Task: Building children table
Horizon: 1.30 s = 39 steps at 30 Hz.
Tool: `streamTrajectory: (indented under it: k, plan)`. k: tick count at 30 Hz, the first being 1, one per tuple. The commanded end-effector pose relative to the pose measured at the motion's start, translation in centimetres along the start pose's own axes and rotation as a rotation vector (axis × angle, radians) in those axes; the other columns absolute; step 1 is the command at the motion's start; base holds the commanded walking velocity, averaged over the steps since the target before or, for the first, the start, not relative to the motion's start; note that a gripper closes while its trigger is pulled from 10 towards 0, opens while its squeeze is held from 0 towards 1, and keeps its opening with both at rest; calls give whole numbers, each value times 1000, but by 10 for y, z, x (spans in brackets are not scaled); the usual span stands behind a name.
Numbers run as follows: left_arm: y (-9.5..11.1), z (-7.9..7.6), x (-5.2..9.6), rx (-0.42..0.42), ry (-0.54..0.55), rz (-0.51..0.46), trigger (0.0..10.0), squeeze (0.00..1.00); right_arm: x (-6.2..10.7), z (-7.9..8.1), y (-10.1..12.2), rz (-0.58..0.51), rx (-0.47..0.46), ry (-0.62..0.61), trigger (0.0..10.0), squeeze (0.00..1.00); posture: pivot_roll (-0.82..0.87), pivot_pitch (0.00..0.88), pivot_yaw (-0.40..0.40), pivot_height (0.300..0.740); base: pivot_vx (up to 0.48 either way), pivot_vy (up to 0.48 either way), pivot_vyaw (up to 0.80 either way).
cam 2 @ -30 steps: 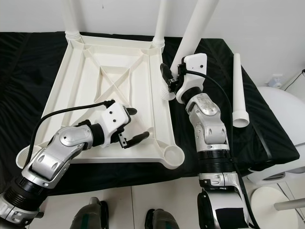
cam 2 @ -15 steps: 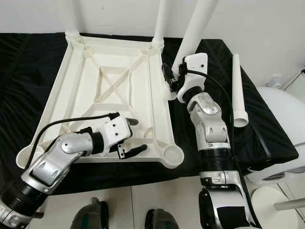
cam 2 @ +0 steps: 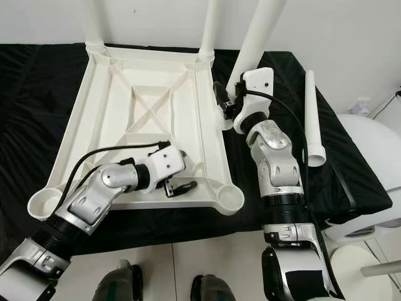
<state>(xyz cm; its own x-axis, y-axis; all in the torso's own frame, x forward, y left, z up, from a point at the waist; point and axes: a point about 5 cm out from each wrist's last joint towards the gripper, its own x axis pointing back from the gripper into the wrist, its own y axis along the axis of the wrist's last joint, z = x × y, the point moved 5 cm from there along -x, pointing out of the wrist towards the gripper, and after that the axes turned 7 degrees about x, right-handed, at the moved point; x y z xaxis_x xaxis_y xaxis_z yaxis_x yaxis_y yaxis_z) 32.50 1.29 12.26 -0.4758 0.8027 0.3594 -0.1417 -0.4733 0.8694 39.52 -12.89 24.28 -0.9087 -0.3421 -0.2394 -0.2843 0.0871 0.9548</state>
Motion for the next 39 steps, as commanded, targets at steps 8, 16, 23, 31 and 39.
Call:
streamTrajectory:
  k: [8, 16, 23, 31, 39]
  plan:
    - [-4, 51, 3, -33, 411, -2, 10000, 0, 4, -4, 7, -21, 12, -19, 10000, 0, 16, 98, -63, 740, 0, 0, 0]
    - [0, 78, 7, -13, 537, -6, 10000, 0, 4, -4, 7, -19, 11, -22, 10000, 0, 17, 97, -64, 740, 0, 0, 0]
    - [19, 65, 6, 51, 425, -107, 10000, 0, 6, -1, 1, -3, 8, -14, 10000, 0, 24, 98, -64, 740, 0, 0, 0]
    - [37, 29, 12, 148, 157, -210, 10000, 0, 10, 0, -7, 23, 20, -24, 10000, 0, 31, 98, -64, 740, 0, 0, 0]
    - [45, -3, 11, 109, 11, -265, 10000, 0, 12, -3, -18, 78, 15, -68, 10000, 0, 40, 87, -75, 740, 0, 0, 0]
